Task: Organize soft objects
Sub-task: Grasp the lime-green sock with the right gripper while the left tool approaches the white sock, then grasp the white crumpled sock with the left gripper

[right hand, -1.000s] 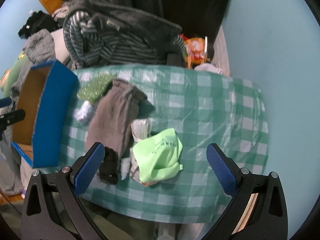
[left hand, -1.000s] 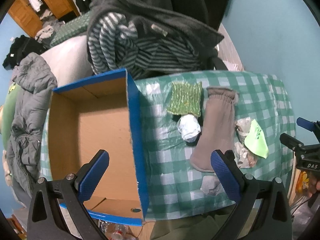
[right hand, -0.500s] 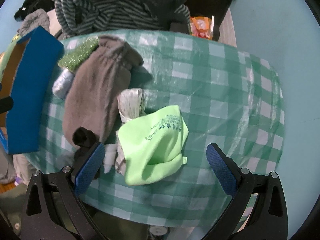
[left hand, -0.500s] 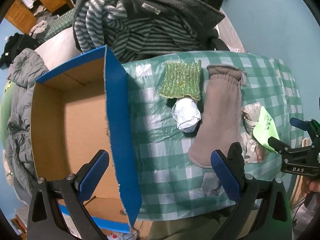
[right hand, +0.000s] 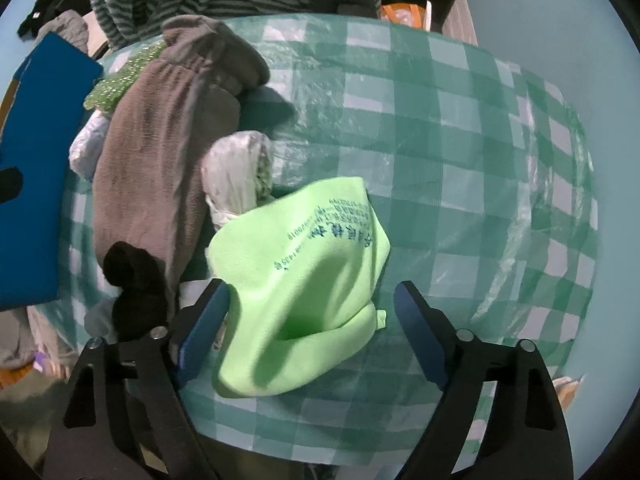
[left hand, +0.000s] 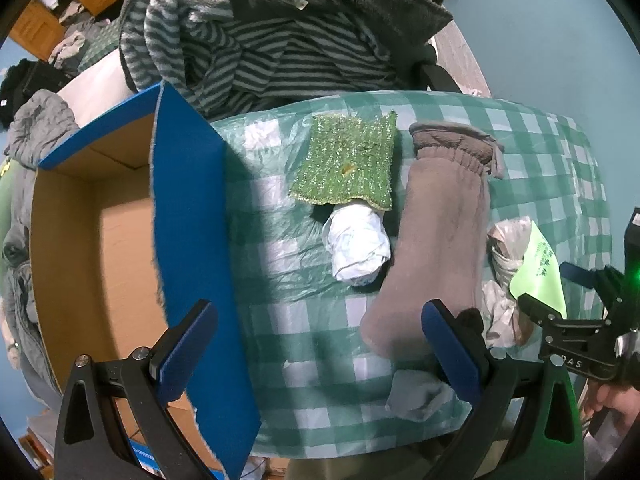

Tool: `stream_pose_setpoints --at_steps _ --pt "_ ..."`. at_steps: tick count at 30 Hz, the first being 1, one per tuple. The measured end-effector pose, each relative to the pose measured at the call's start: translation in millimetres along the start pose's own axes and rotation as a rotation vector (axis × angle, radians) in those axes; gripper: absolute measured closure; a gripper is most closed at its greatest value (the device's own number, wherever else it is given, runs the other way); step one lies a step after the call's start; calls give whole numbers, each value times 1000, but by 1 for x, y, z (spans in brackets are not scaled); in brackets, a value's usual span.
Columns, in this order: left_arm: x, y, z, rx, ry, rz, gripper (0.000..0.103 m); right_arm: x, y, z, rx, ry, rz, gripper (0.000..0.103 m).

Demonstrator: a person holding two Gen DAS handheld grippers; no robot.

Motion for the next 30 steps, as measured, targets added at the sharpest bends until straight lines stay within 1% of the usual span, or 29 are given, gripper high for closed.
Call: stream_pose_setpoints --at_steps 2,4,5,7,9,11,12,13,15,16,18,20,24,30 --pt "5 -3 0 -12 6 4 1 2 1 -3 13 -28 8 25" --pt "8 -6 0 -21 7 7 1 1 3 -5 25 -62 13 28" --pt "10 -6 0 -23 8 8 1 0 3 -8 20 -47 3 30" --pt "15 -9 1 -22 3 15 1 -3 4 -12 28 -63 -1 34" --pt "20 -11 1 -19 -6 22 1 -4 4 -15 40 -81 -2 43" --pt "24 -12 2 -21 -11 30 1 -4 3 -22 59 -122 14 57" --pt "27 -13 4 -25 -10 33 1 -5 2 -26 67 -136 18 60" --pt "29 -14 4 -29 -10 36 1 -8 2 -29 78 -154 13 67" --pt "34 -16 7 -42 -7 42 1 -9 2 -32 85 -159 3 77" --pt "36 -17 8 -48 -3 43 1 -8 3 -35 89 -162 2 84" --pt "40 -19 10 -61 -1 51 1 -8 2 -39 97 -161 11 85" --pt "44 -21 12 -67 0 57 1 -9 3 -41 99 -155 5 90" --pt "50 -25 13 -67 -2 64 1 -11 -2 -49 121 -133 -18 92" --pt "56 -33 14 -64 -31 60 1 -8 -3 -56 138 -131 -13 92"
Point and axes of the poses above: each gripper's, at about its wrist camera, not at the fingertips, and x roughly the way its jaws point, z to its left, y to its underside, the point moved 3 cm from there along x, roughly the way its jaws point, and after that the axes turned 15 degrees about y, right-handed, at the moved point
